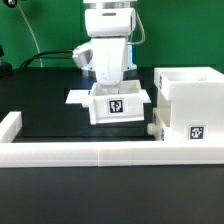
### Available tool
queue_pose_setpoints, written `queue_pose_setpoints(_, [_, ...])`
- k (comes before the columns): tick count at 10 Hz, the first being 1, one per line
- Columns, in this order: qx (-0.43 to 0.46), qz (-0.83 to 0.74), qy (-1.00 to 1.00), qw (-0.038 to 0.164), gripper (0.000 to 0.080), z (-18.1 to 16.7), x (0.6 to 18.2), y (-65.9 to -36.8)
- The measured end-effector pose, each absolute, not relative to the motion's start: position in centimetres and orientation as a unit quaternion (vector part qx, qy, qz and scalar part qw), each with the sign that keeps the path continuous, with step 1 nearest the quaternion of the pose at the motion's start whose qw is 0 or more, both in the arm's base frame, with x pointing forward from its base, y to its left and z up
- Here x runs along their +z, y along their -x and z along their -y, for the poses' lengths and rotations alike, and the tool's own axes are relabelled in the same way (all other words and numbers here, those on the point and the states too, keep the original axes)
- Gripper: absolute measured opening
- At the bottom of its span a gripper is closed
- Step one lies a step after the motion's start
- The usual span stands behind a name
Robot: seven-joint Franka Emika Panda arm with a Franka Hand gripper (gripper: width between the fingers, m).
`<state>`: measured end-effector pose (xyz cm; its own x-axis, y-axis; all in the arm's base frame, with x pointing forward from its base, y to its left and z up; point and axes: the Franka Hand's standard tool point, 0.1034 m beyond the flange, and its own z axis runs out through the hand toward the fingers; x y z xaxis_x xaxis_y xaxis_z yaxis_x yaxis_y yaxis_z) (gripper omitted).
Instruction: Assemble drawer
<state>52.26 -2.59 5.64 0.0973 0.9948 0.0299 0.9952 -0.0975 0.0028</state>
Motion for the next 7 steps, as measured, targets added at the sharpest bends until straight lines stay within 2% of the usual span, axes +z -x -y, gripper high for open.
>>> queue_pose_setpoints(3, [-0.010,0.672,0.740,0.009,0.0042,2.6,5.7,-52.3])
queue_pose_setpoints(7, [-0.011,0.687,0.726,0.005,0.0042,1.1,6.2,-53.8])
